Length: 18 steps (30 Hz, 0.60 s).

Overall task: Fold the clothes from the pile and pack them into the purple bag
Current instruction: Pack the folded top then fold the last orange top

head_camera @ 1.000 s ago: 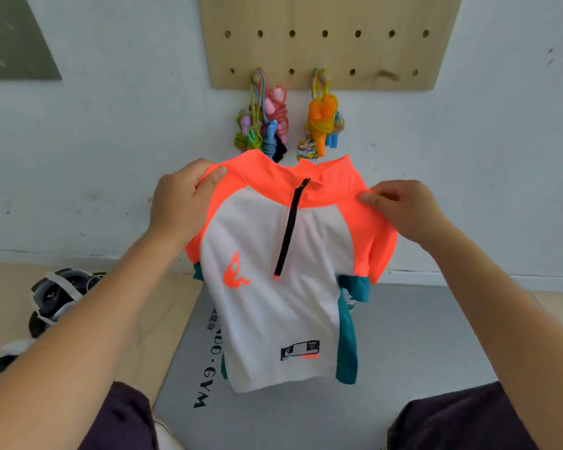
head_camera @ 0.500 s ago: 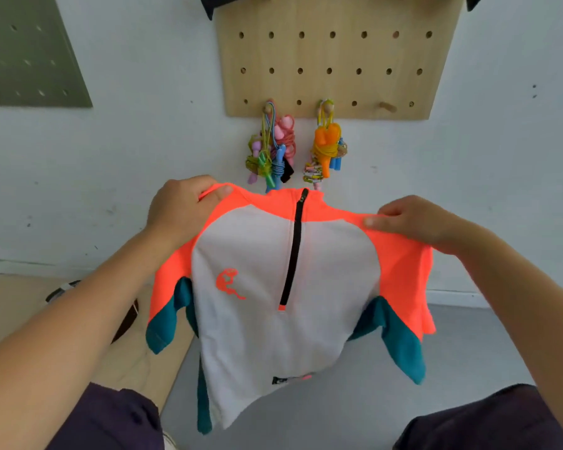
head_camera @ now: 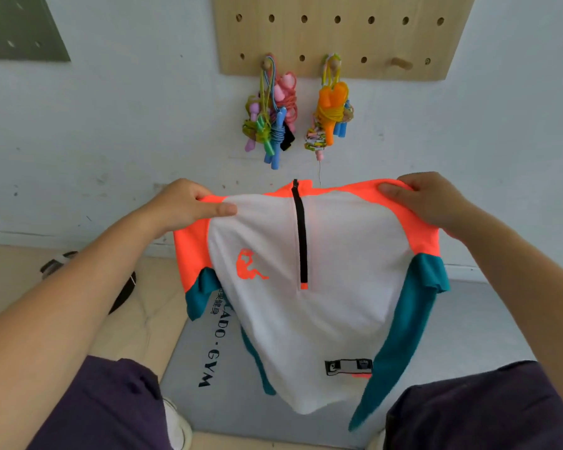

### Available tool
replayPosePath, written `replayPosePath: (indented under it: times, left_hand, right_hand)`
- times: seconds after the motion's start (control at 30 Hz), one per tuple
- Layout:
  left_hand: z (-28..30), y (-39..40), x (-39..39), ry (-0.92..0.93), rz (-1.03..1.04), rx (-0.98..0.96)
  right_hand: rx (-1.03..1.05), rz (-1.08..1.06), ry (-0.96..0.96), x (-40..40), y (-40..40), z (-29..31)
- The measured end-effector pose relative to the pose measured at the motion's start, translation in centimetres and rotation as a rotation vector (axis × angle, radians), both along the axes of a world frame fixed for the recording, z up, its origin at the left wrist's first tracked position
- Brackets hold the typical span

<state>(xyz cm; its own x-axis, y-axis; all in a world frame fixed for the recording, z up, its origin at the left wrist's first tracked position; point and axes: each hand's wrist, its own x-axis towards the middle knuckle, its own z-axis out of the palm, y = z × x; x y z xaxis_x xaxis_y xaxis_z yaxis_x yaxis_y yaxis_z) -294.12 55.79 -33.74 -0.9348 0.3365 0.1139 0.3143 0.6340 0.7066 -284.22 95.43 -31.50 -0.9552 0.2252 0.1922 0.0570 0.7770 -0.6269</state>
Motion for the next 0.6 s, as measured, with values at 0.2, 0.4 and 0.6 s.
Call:
replayPosePath:
  times: [0.2, 0.4, 0.6]
  left_hand:
    - [-2.2, 1.1, -1.1, 0.235, 0.125, -0.024]
    - [-2.3, 1.7, -1.6, 0.31, 0.119, -0.017]
    - [-3.2, 1.4, -0.9, 0.16, 0.187, 0.053]
  right_hand:
    - [0.265, 0.018, 0.155, -0.7, 1.1, -0.1]
    - [0.012, -0.106, 0.25, -1.2, 1.5, -1.3]
    - [0.031, 0.031, -0.302, 0.7, 1.2, -2.9]
